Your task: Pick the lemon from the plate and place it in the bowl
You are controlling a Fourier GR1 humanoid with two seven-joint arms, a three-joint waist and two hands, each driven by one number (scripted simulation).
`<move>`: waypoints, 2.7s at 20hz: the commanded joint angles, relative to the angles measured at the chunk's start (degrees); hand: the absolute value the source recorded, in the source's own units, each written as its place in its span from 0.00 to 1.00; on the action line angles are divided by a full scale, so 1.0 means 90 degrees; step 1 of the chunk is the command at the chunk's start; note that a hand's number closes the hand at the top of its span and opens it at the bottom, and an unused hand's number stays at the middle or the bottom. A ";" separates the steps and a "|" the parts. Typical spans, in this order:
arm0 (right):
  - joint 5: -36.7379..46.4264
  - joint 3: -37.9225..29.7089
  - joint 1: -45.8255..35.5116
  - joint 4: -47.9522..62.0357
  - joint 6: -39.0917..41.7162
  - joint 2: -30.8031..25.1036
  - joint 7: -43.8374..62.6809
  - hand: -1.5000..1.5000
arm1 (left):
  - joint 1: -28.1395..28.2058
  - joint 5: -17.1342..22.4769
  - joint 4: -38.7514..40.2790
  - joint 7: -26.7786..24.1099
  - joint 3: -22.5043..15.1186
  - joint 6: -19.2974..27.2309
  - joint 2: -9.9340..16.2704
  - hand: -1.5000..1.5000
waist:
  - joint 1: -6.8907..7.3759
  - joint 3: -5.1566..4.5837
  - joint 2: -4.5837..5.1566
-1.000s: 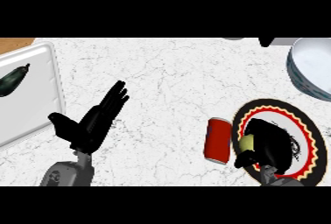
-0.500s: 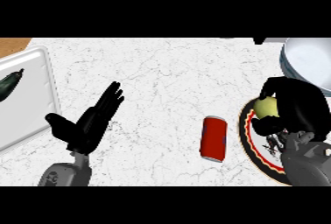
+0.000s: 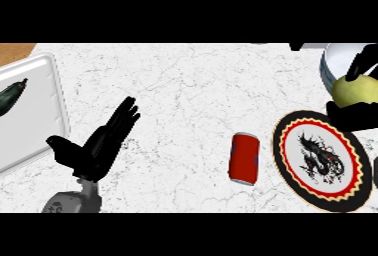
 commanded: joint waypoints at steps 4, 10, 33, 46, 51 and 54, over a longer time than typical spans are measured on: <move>0.0002 -0.0668 -0.0513 0.1104 -0.0617 -0.0457 -0.0661 1.00 | 0.0265 -0.0063 -0.0145 -0.0035 -0.0035 -0.0104 -0.0035 0.50 | 0.0031 0.0005 0.0014; -0.0164 -0.1449 -0.0803 0.2402 -0.1406 -0.1020 -0.1511 1.00 | -0.0156 -0.0075 0.0068 0.0162 0.0039 0.0038 -0.0192 0.50 | 0.0024 0.0006 0.0023; 0.0668 -0.2277 -0.2355 0.9953 -0.4558 -0.2338 -0.3580 0.00 | -0.0627 -0.0131 0.0279 0.0124 -0.0061 -0.0096 -0.0381 0.50 | 0.0439 0.0036 0.0252; -0.1890 -0.4566 -0.2674 0.9839 -0.5793 -0.2049 -0.6310 0.00 | -0.0402 -0.0171 0.0321 -0.0024 0.0031 -0.0048 -0.0357 0.50 | 0.0169 0.0064 0.0137; -0.2932 -0.5209 -0.2353 0.9416 -0.5396 -0.1730 -0.7835 0.00 | -0.0083 -0.0105 0.0005 0.0098 0.0142 -0.0105 -0.0150 0.50 | 0.0038 0.0025 0.0002; -0.3356 -0.5280 -0.2089 0.8876 -0.4600 -0.1763 -0.8105 0.00 | -0.0545 0.0026 0.0374 0.0217 0.0542 -0.0046 -0.0024 0.50 | -0.0207 0.0003 -0.0057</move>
